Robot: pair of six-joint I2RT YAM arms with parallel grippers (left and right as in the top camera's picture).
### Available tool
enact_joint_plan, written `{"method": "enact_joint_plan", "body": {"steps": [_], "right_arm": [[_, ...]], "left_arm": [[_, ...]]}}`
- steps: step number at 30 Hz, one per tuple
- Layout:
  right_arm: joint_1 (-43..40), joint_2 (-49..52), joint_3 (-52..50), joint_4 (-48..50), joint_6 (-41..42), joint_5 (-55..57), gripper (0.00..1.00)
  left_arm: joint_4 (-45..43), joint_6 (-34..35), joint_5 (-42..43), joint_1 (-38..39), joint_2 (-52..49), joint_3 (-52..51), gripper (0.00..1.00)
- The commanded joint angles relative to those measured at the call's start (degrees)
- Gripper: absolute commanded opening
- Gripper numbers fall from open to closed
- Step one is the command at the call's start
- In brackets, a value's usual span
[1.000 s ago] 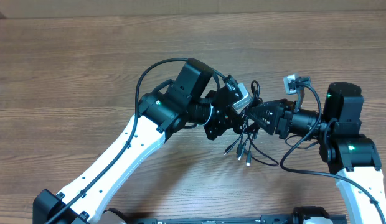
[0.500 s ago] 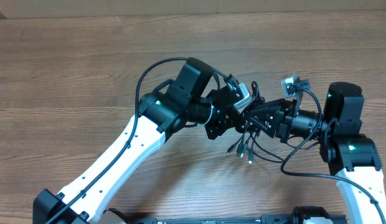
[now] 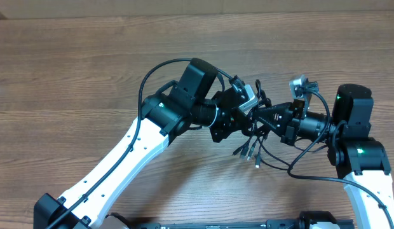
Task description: Untangle cables
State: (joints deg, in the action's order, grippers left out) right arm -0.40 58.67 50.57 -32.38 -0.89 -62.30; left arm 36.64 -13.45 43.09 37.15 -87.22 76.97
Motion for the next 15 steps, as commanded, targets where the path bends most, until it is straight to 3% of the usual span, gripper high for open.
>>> {"method": "enact_joint_plan", "body": {"steps": [1,15], "right_arm": [[0.7,-0.4,0.3,-1.5,1.1,-3.0,0.04],[0.6,-2.6,0.6,0.2,4.6,-8.3,0.04]], "left_arm": [[-0.8,1.0,-1.6,0.4,0.6,0.9,0.04],[2.3,2.4,-15.1,0.3,0.6,0.9,0.04]]}}
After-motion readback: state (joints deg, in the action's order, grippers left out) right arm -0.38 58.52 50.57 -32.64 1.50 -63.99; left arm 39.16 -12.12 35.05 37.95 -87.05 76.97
